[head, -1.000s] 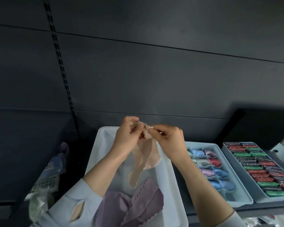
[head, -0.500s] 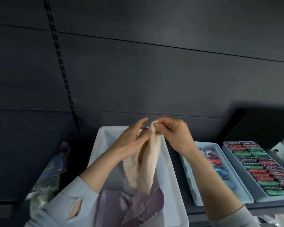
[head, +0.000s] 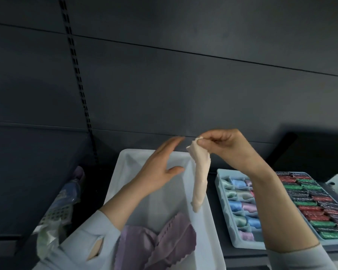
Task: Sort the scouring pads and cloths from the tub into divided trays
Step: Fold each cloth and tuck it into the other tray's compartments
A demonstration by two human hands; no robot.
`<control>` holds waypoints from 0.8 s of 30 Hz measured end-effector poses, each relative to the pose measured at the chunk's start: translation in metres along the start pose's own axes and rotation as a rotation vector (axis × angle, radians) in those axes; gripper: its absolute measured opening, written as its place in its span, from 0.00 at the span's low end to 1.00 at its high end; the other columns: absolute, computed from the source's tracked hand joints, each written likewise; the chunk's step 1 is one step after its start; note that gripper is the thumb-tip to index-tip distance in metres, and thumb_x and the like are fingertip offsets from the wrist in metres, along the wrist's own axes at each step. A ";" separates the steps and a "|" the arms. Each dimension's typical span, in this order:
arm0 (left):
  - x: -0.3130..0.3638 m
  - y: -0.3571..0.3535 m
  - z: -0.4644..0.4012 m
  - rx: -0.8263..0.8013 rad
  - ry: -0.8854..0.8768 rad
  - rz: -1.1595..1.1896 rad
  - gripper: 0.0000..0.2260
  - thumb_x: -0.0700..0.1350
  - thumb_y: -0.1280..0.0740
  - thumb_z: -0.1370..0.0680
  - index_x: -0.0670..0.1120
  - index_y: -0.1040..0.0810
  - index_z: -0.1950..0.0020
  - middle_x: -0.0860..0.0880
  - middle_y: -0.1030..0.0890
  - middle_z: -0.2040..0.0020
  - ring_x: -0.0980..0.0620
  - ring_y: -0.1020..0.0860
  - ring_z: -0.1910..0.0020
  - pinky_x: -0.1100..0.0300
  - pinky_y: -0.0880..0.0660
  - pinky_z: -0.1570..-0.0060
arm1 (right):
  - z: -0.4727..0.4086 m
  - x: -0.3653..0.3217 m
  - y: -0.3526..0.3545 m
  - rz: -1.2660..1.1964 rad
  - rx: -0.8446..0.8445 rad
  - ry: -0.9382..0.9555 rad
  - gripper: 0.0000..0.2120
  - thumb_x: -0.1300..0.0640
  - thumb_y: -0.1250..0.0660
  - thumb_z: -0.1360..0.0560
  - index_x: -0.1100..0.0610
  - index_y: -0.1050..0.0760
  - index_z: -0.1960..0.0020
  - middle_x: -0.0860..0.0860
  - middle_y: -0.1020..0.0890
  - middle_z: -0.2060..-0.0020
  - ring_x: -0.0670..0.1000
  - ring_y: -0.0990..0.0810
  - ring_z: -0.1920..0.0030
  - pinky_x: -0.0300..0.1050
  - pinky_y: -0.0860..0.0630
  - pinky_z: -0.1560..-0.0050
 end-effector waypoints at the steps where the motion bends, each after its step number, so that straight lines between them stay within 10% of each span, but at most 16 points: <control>1: 0.008 -0.003 -0.006 -0.014 -0.039 -0.003 0.32 0.45 0.27 0.26 0.51 0.35 0.25 0.58 0.34 0.26 0.63 0.35 0.29 0.68 0.39 0.31 | 0.001 -0.003 -0.003 -0.001 -0.055 -0.002 0.05 0.62 0.30 0.25 0.61 0.17 0.52 0.55 0.15 0.60 0.45 0.19 0.60 0.40 0.23 0.54; 5: 0.004 -0.008 -0.013 -0.084 -0.009 -0.099 0.11 0.55 0.29 0.27 0.50 0.21 0.51 0.56 0.18 0.49 0.56 0.22 0.48 0.55 0.26 0.45 | 0.004 -0.006 0.003 -0.035 0.016 0.023 0.04 0.64 0.31 0.25 0.59 0.17 0.53 0.47 0.14 0.62 0.41 0.19 0.61 0.32 0.25 0.57; 10: -0.028 0.015 0.014 -0.060 0.260 -0.028 0.11 0.48 0.25 0.27 0.56 0.25 0.66 0.60 0.25 0.71 0.61 0.28 0.69 0.62 0.30 0.61 | 0.012 0.025 0.045 0.022 0.475 -0.042 0.06 0.60 0.29 0.24 0.51 0.17 0.57 0.43 0.16 0.66 0.41 0.22 0.65 0.40 0.25 0.58; 16: -0.017 0.029 0.020 0.071 0.602 0.441 0.06 0.41 0.29 0.23 0.39 0.22 0.55 0.43 0.18 0.65 0.48 0.17 0.67 0.61 0.21 0.67 | 0.011 0.052 0.025 0.251 0.665 -0.167 0.04 0.53 0.28 0.26 0.50 0.17 0.59 0.42 0.18 0.72 0.43 0.21 0.70 0.46 0.23 0.60; 24: 0.031 0.007 0.003 0.124 0.606 0.754 0.07 0.40 0.33 0.21 0.39 0.21 0.58 0.44 0.17 0.65 0.52 0.18 0.67 0.64 0.22 0.67 | 0.013 0.045 -0.063 0.226 0.350 0.008 0.03 0.57 0.28 0.25 0.51 0.15 0.55 0.39 0.15 0.63 0.38 0.19 0.65 0.31 0.27 0.60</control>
Point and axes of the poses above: each hand's wrist, its own z-axis away from the middle knuckle, its own y-axis out of the back of the hand, x = y × z, the point moved 2 cm from there along -z, towards the middle knuckle
